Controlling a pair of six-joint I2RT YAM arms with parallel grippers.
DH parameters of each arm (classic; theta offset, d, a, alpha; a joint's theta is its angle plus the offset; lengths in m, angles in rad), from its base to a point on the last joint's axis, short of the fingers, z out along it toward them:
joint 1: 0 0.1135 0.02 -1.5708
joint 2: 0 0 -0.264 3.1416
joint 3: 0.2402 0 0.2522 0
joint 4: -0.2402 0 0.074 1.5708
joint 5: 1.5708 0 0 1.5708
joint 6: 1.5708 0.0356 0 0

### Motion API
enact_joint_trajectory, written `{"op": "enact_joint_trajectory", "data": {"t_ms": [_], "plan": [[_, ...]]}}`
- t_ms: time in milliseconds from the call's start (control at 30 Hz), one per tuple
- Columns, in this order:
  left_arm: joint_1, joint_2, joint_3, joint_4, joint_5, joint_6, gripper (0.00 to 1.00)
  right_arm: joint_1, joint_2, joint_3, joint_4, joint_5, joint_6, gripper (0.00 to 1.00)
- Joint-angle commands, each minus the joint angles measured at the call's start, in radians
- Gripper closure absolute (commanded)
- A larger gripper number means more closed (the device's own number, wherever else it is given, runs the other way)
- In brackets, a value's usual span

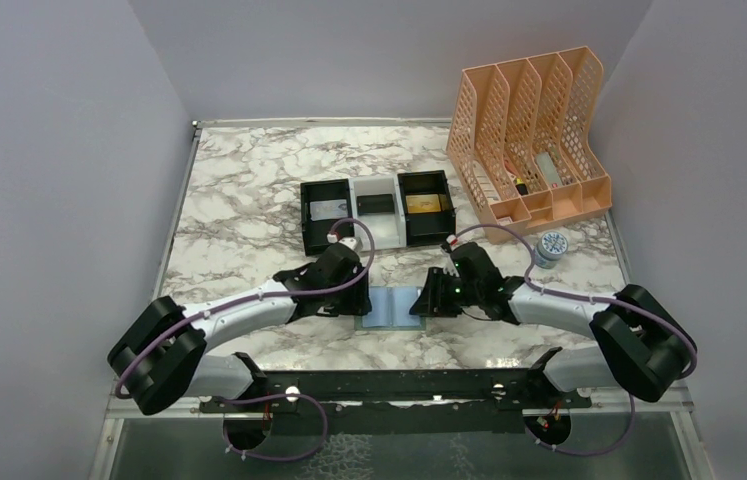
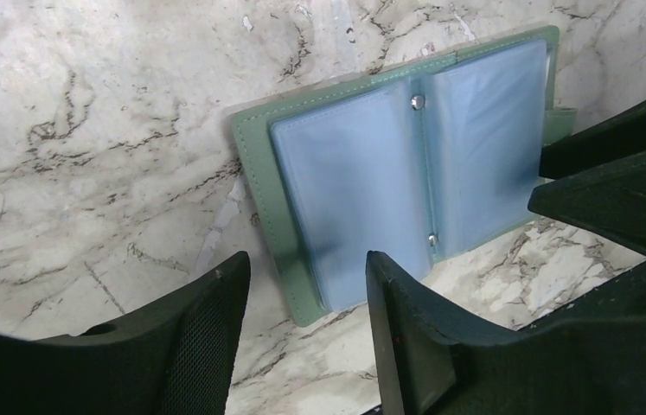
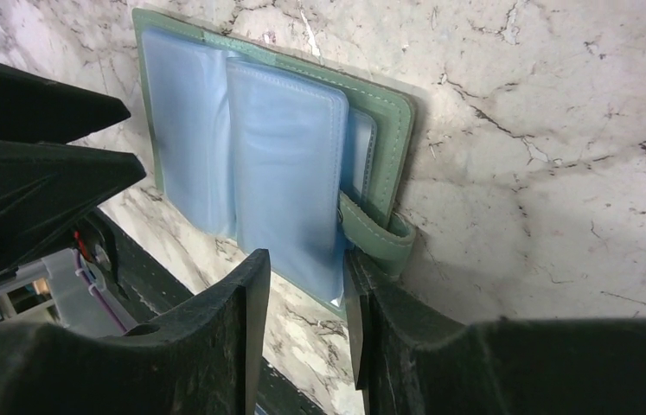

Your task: Take the credit cards out of the card holder

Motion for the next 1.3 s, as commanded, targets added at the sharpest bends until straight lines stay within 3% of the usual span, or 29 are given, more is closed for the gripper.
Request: {"op": "enact_joint_trajectory", "data": {"t_ms": [0, 133, 267, 433, 633, 833, 933, 1067, 1267], "plan": [[-0.006, 0.067, 0.036, 0.039, 0.052, 0.05, 0.45, 0.002, 0.042, 0.027, -0.084, 0.071, -0.049, 0.62], [-0.023, 0.14, 0.047, 0.057, 0.071, 0.068, 0.48, 0.02, 0.063, 0.036, -0.092, 0.103, -0.05, 0.63], [-0.05, 0.189, 0.048, 0.057, 0.062, 0.068, 0.6, 0.039, 0.093, 0.058, -0.087, 0.112, -0.04, 0.64], [-0.078, 0.207, 0.033, 0.06, 0.048, 0.055, 0.71, 0.04, 0.098, 0.02, 0.086, 0.002, 0.052, 0.67], [-0.095, 0.201, 0.029, 0.058, 0.039, 0.047, 0.75, 0.04, 0.084, 0.022, 0.156, 0.006, 0.121, 0.74], [-0.1, 0.194, 0.036, 0.05, 0.018, 0.046, 0.78, 0.04, 0.07, 0.065, 0.069, 0.066, 0.079, 0.85], [-0.099, 0.189, 0.038, 0.036, 0.0, 0.042, 0.8, 0.039, 0.032, 0.083, -0.069, 0.167, 0.037, 0.8], [-0.1, 0.194, 0.036, 0.032, -0.005, 0.04, 0.82, 0.04, -0.048, 0.094, -0.206, 0.289, -0.025, 0.65], [-0.1, 0.209, 0.051, 0.033, -0.003, 0.047, 0.83, 0.04, -0.056, 0.139, -0.314, 0.336, -0.096, 0.53]]}}
